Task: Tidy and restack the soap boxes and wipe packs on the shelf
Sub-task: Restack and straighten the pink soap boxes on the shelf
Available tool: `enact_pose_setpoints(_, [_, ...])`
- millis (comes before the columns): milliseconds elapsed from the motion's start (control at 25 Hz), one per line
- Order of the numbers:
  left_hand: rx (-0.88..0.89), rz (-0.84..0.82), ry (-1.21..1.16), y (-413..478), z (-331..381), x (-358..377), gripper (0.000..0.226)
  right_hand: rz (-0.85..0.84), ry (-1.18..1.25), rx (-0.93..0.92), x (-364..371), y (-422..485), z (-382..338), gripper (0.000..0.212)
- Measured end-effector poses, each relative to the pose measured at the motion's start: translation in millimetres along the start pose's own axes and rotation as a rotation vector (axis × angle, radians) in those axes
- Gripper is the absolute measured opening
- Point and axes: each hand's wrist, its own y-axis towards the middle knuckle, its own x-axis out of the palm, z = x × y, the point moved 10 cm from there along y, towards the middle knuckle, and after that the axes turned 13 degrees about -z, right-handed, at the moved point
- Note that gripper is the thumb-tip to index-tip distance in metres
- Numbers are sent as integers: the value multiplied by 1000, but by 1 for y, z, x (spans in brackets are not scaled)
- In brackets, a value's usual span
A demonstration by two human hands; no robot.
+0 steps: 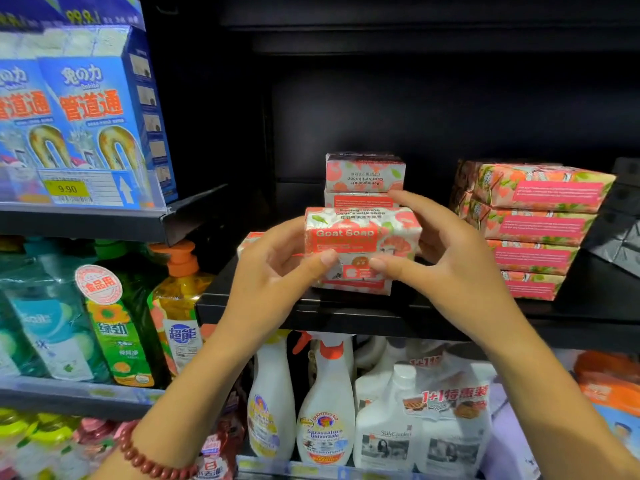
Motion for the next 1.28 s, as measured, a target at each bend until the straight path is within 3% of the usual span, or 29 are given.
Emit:
enact_pose_setpoints(80, [15, -5, -5, 2, -1, 0, 41, 44, -64, -57, -1, -2, -9, 49])
enact_pose_setpoints(240, [-71, 14, -164, 4, -12, -4, 71, 210, -261, -221, -4, -13, -27, 39])
enact_pose_setpoints(360, [-112, -118, -157, 9, -13, 7, 44, 220, -351, -344, 0, -15, -37, 40])
enact_pose_setpoints(440, [-85, -129, -118, 11, -9, 7, 49, 196, -377, -356, 4, -14, -38, 43])
enact_pose_setpoints(560, [-2, -86, -77, 9, -1, 1, 65, 89, -381, -233, 6, -7, -23, 61])
enact_pose_setpoints(640, [42, -73, -11, 8, 5, -2, 71, -29, -167, -60, 6, -3, -3, 91])
enact_pose_setpoints(720, [74, -90, 55, 8, 9, -3, 71, -66, 76, 54, 7, 1, 9, 97])
enact_pose_setpoints(800, [109, -107, 123, 8, 14, -1, 68, -58, 174, 100, 4, 5, 13, 83])
enact_pose_setpoints(920, [145, -78, 232, 6, 18, -3, 71, -35, 130, 56, 2, 10, 0, 56])
enact_pose_setpoints(1080, [45, -92, 85, 2, 4, -10, 89, 171, -62, -83, -2, -2, -18, 48])
enact_pose_setpoints(1160, [-16, -57, -9, -1, -1, -12, 82, 281, -235, -192, 0, -10, -32, 41])
enact_pose_setpoints(1280, [-27, -38, -32, -2, 1, -11, 65, 345, -306, -327, 8, -15, -42, 35])
